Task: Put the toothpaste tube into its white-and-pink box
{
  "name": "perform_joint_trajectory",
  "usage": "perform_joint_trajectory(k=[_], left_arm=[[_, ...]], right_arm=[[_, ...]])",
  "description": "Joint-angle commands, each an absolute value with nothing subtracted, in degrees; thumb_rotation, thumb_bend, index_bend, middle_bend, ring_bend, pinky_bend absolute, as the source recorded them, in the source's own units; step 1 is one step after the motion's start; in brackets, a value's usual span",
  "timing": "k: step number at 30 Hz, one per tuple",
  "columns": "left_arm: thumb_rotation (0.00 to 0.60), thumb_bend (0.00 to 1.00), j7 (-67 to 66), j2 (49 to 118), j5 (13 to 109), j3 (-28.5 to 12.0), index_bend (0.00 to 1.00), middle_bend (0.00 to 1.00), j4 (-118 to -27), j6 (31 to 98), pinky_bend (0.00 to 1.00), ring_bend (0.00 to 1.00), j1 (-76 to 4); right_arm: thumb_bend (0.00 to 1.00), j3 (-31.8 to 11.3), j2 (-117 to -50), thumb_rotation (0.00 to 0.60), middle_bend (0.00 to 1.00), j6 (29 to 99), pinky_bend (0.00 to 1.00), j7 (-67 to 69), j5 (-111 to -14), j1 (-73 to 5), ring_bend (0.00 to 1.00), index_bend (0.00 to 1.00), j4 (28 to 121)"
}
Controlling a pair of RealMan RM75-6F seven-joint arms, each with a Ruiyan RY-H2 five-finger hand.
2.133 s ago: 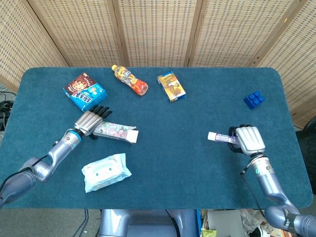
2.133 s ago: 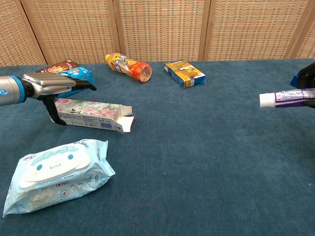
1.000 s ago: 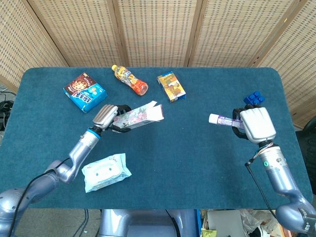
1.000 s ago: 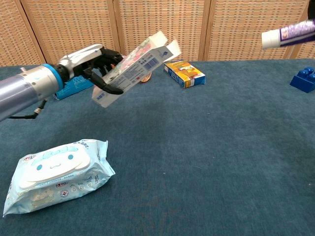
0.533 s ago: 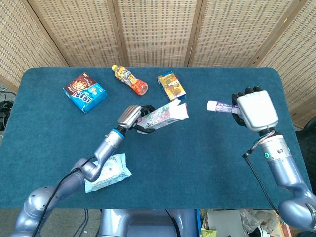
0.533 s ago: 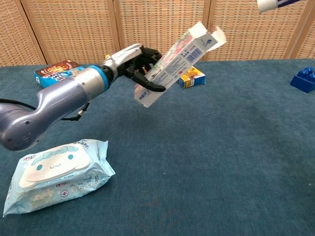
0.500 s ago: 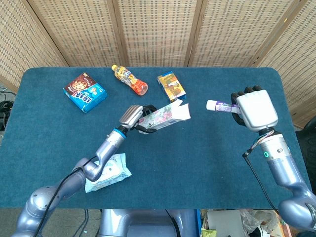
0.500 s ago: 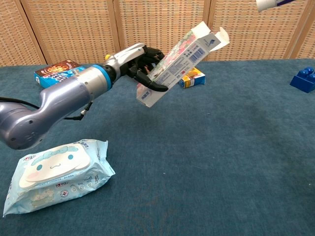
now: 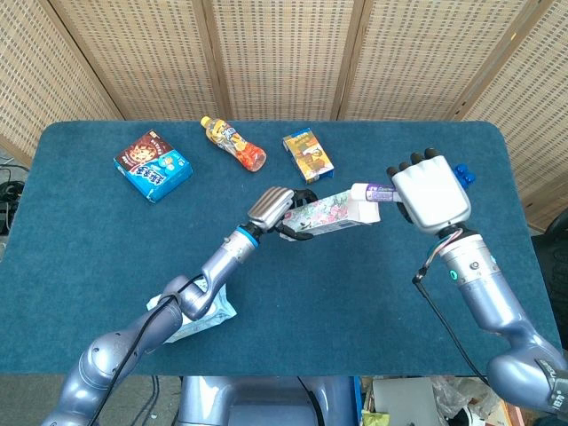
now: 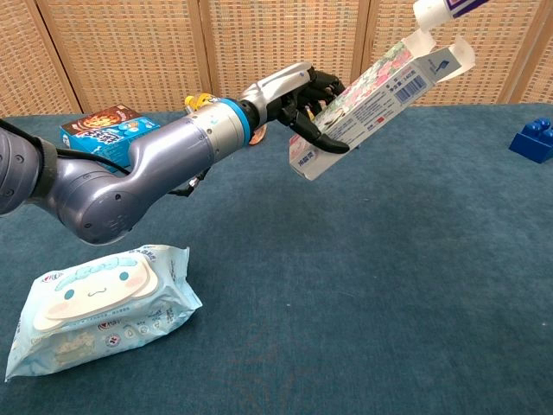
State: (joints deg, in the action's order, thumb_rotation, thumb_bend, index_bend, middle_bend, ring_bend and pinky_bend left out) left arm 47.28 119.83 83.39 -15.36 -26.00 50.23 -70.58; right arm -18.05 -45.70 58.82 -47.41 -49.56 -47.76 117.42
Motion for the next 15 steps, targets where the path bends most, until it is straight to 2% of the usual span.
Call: perform_joint_trajectory(k=[1, 15], left_arm=[[0.6, 0.17, 47.57, 119.63, 83.03, -15.63, 0.6, 0.55, -26.01, 50.46, 0.5, 0.52, -70.98], [0.6, 0.17, 47.23, 117.54, 82.34, -15.75, 0.6, 0.56, -28.84, 52.63, 0.5, 0.52, -71.29]], right_arm=[[0.62, -17.39, -45.56, 0.6, 0.58, 58.88, 0.38, -48.37, -49.19, -48.58, 0.43, 0.59, 118.2], [0.62, -15.84, -43.61, 0.6, 0.58, 60.12, 0.38, -50.17, -48.49, -50.57, 0.43, 0.59, 119.35]])
